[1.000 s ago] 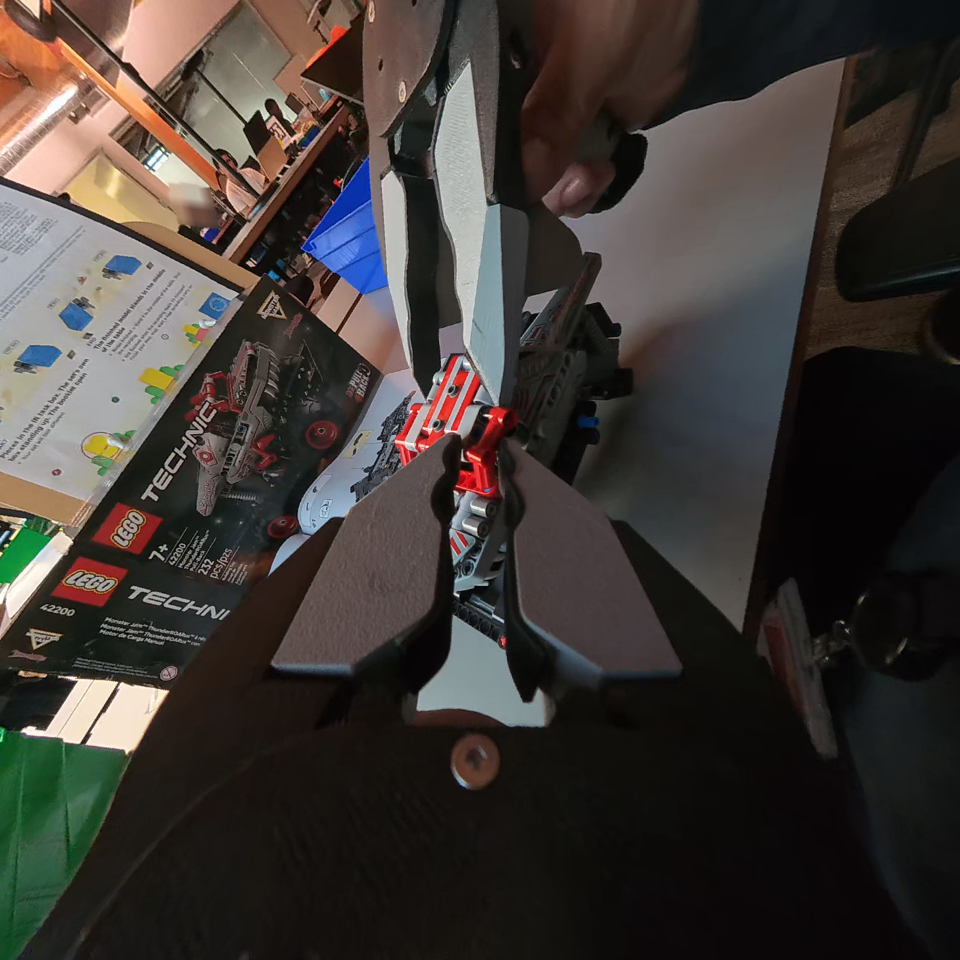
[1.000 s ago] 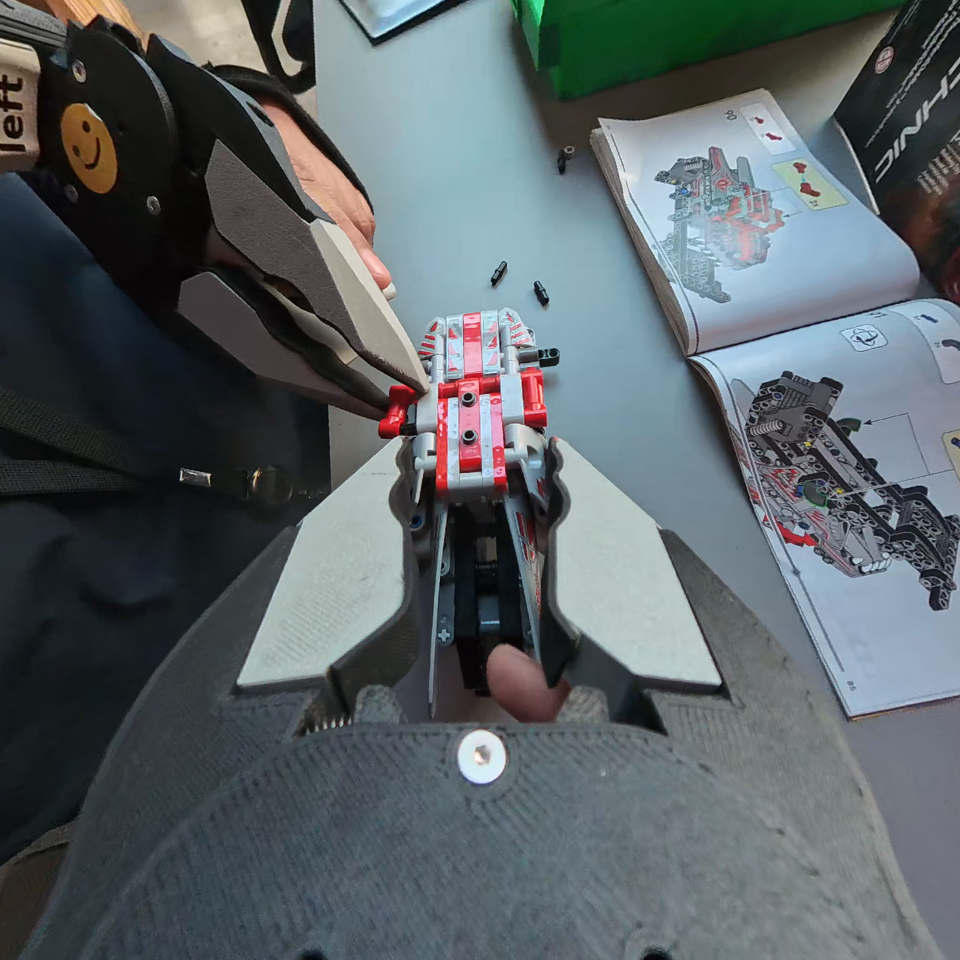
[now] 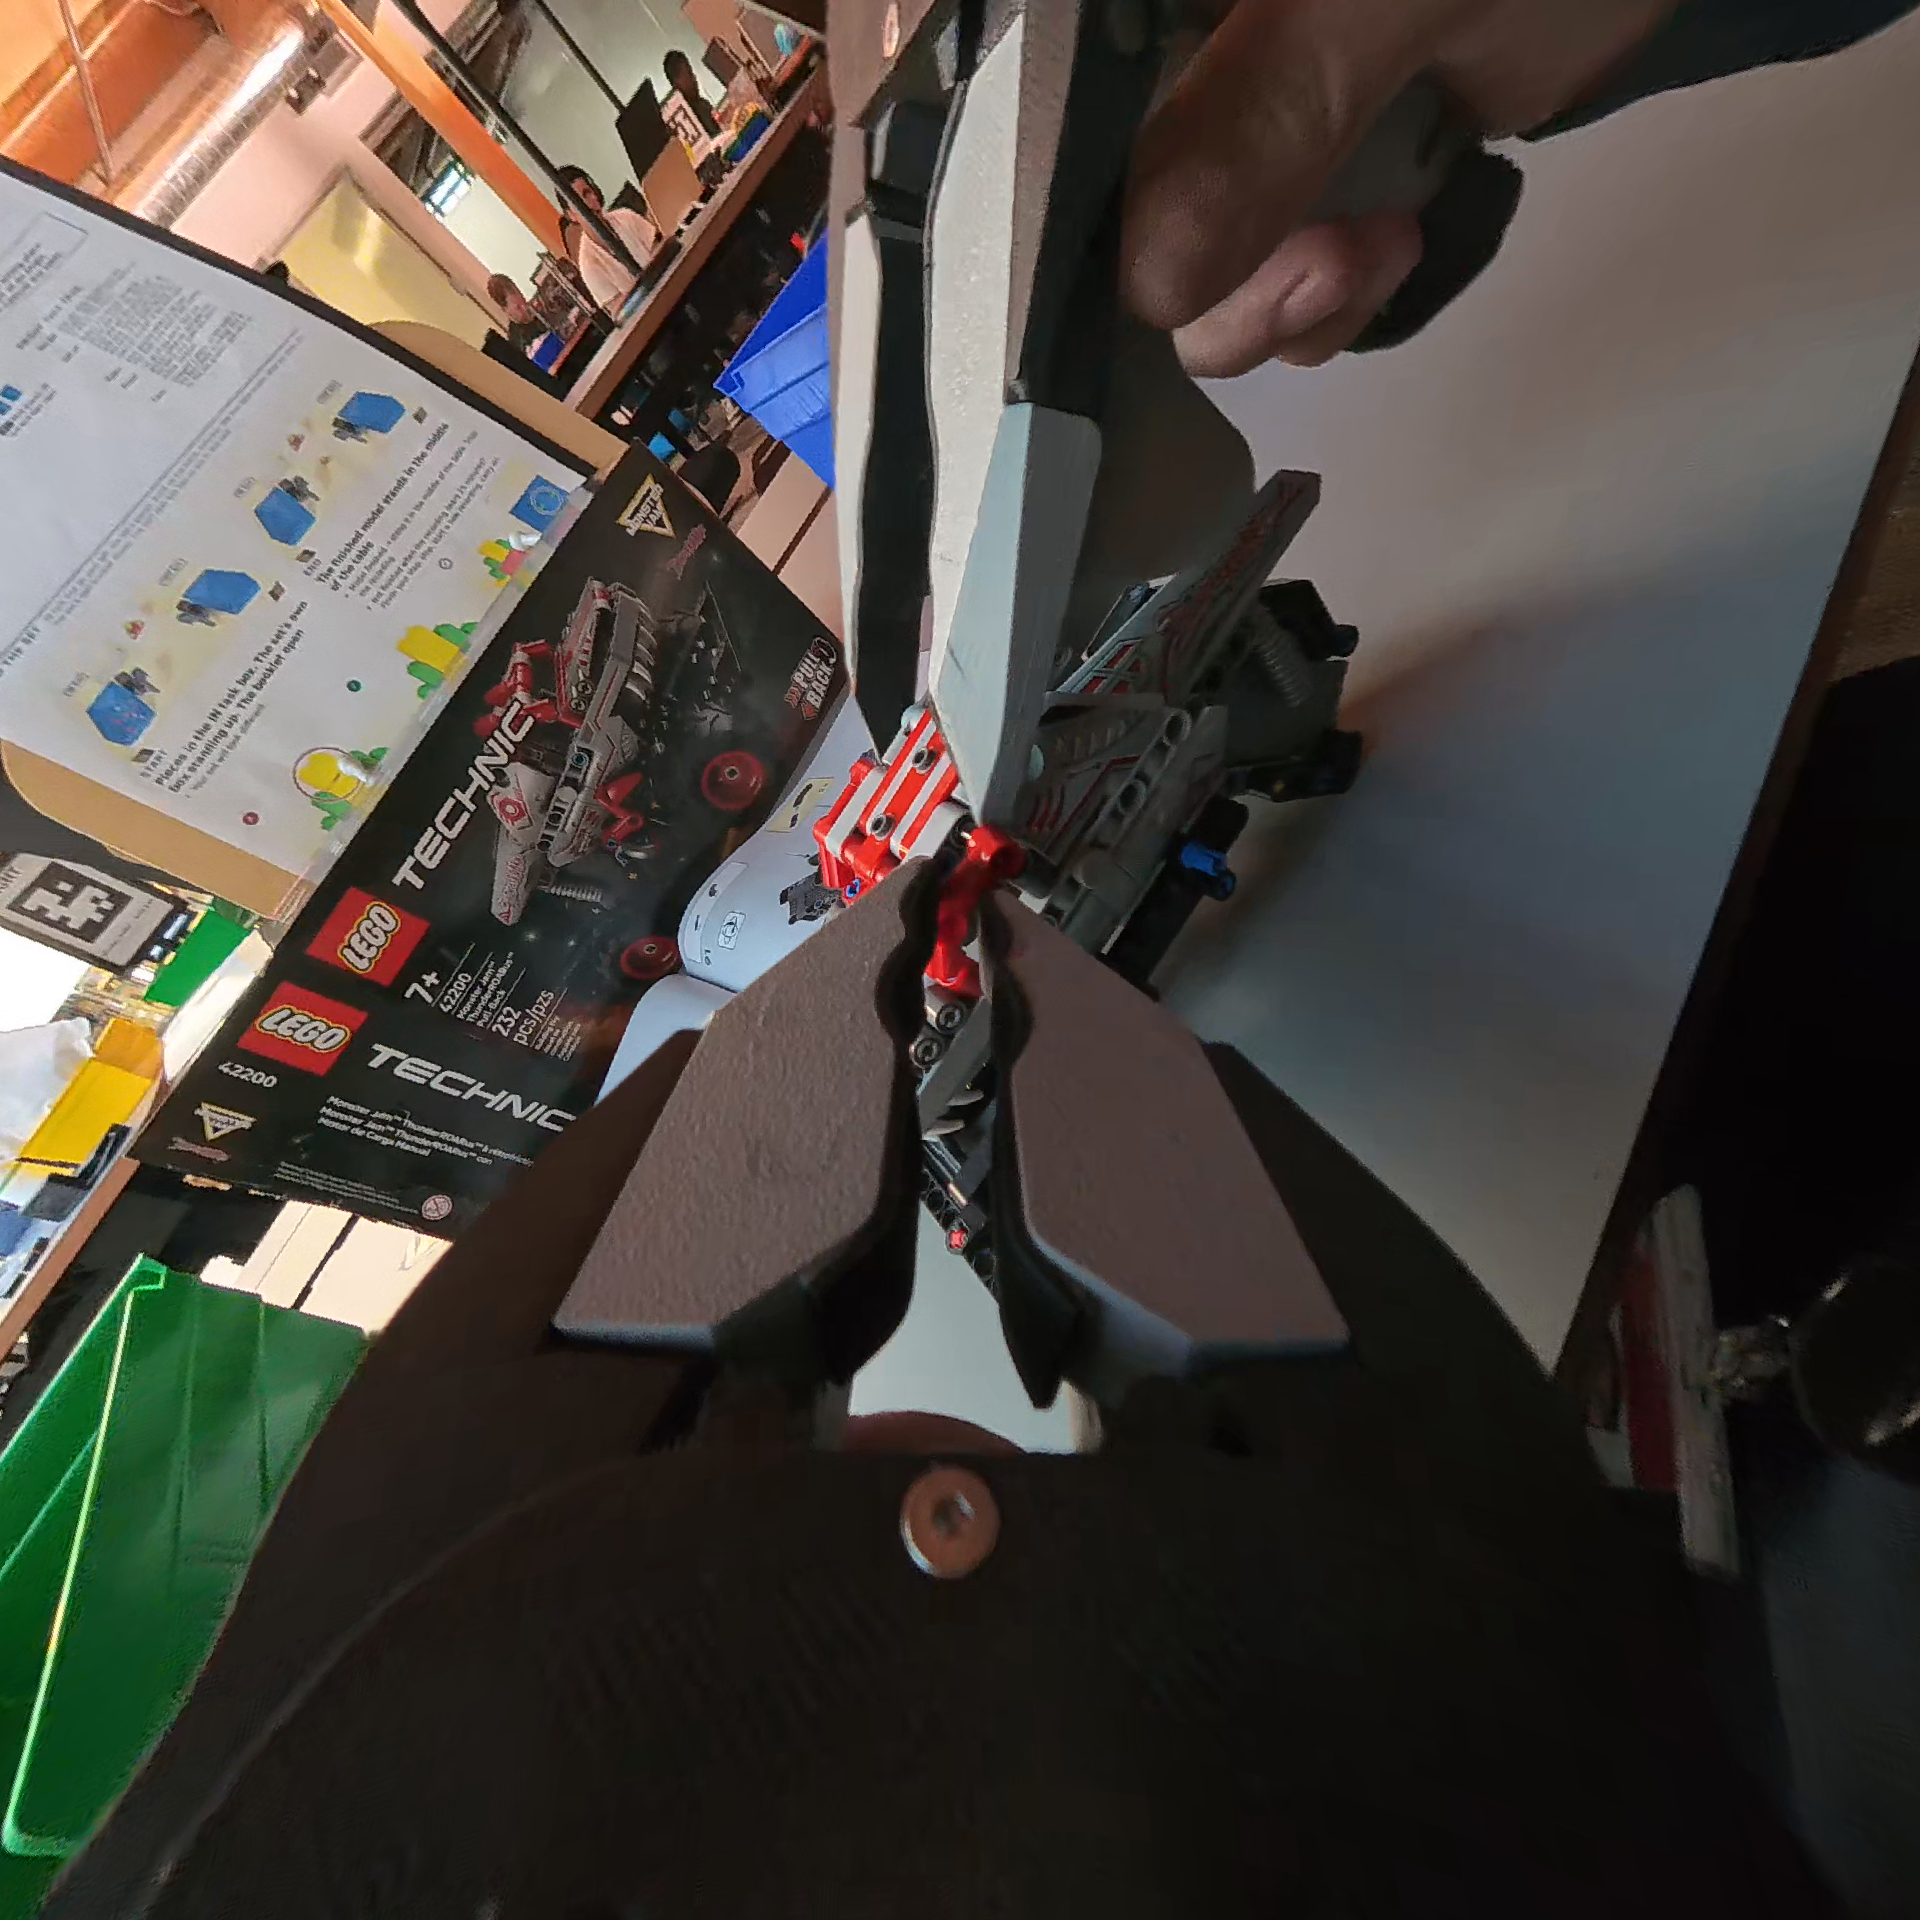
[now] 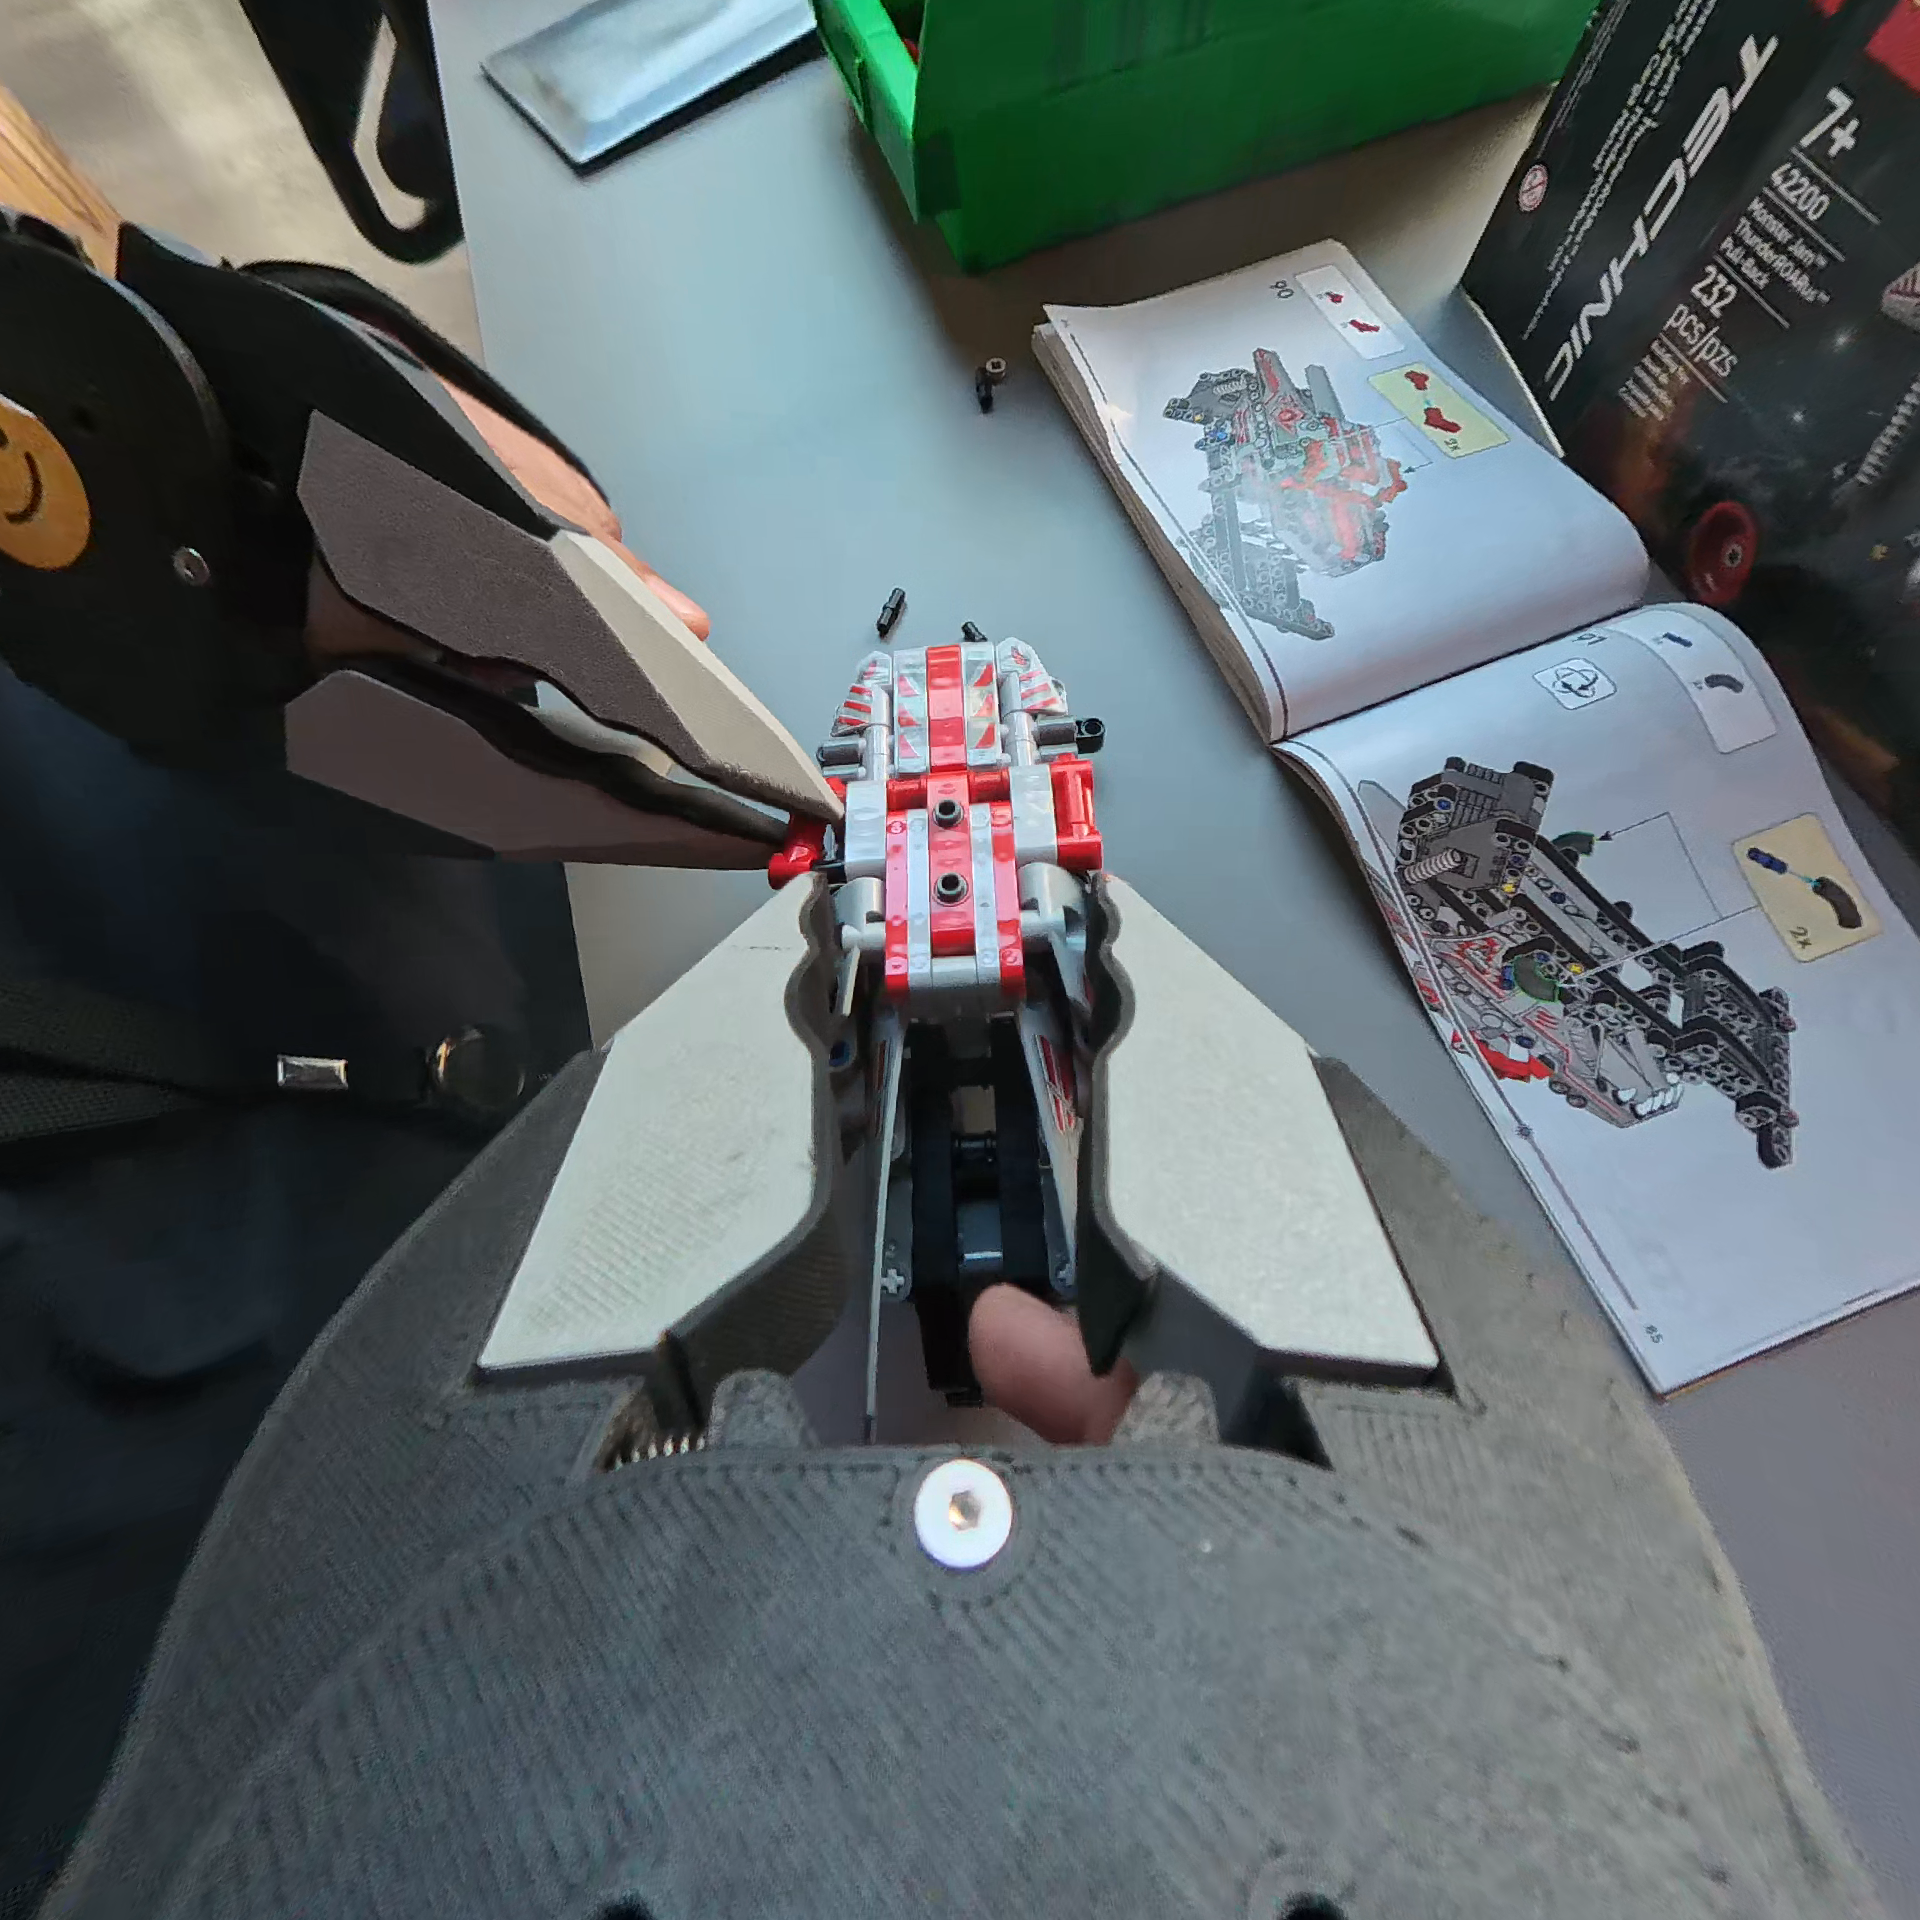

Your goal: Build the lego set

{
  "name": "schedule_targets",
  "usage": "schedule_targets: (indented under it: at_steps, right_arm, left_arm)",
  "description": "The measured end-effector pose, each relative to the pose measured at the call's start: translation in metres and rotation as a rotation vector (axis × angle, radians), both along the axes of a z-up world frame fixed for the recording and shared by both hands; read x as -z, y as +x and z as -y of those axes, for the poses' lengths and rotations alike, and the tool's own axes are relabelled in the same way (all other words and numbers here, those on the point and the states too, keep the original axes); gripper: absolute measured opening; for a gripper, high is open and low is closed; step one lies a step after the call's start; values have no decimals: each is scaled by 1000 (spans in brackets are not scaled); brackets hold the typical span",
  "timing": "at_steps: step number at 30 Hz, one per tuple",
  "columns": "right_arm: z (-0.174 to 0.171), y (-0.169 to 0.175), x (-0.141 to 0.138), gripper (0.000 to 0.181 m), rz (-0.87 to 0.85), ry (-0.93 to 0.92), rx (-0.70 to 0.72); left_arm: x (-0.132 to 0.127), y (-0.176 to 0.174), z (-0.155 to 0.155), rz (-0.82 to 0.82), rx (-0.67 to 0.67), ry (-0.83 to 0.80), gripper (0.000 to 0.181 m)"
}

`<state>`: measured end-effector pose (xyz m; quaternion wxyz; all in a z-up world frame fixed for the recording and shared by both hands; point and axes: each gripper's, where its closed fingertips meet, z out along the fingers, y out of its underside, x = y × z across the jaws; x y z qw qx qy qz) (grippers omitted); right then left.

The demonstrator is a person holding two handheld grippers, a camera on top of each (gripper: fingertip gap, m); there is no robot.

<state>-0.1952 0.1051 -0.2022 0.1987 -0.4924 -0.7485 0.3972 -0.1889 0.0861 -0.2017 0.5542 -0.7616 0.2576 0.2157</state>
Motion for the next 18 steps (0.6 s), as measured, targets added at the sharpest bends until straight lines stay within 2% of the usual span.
schedule_targets:
  at_steps: [6, 8, 14, 18]
  right_arm:
    - [1, 3, -3, 46, -45, 40, 19]
    - [8, 6, -6, 64, -41, -22, -2]
    - [3, 1, 9, 65, -17, 104, 65]
    - [4, 0, 9, 65, 2, 96, 68]
  left_arm:
    - [0, 1, -1, 21, -26, -6, 3]
    - [0, 1, -2, 23, -29, -4, 3]
    - [0, 3, -2, 30, -24, -11, 3]
    - [0, 2, -1, 16, -41, -9, 3]
